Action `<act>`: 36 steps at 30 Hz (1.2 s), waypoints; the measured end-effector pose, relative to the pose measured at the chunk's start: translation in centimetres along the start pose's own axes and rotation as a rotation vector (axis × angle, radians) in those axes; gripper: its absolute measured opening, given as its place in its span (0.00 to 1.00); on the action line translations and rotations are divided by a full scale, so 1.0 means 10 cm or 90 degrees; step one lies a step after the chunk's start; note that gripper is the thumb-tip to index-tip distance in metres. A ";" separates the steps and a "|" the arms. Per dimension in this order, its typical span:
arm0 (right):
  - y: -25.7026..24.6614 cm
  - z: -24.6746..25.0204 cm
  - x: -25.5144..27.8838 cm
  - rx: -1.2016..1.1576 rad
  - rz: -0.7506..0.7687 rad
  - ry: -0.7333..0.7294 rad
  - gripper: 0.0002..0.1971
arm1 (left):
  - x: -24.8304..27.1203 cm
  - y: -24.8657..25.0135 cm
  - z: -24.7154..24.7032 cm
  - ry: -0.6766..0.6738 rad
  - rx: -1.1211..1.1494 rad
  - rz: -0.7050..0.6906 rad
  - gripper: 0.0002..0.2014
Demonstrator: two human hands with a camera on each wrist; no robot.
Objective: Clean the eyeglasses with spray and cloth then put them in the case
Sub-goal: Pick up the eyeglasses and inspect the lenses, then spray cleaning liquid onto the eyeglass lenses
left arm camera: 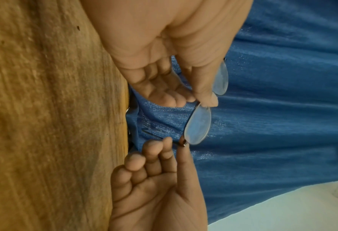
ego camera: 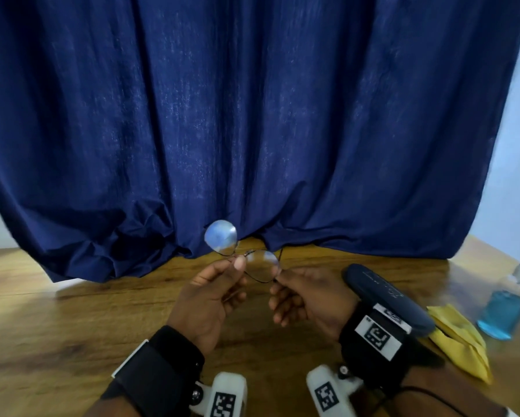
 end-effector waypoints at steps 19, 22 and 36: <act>-0.76 2.19 2.21 0.344 0.203 0.848 0.14 | -0.01 -0.09 -0.09 -0.072 -0.025 0.013 0.11; -0.48 2.53 2.09 0.357 0.027 0.819 0.34 | 0.00 -0.07 -0.06 -0.061 -0.022 0.023 0.10; -0.79 1.87 1.34 0.371 0.248 0.652 0.12 | 0.04 -0.01 -0.09 -0.025 -0.051 0.017 0.12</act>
Point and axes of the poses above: each hand's wrist, its own x-axis away from the middle knuckle, its own z-axis out of the back of the hand, y = z × x, the point moved 7 cm from there along -x, towards the middle knuckle, and after that the axes turned 5 degrees about -y, right-handed, at the moved point
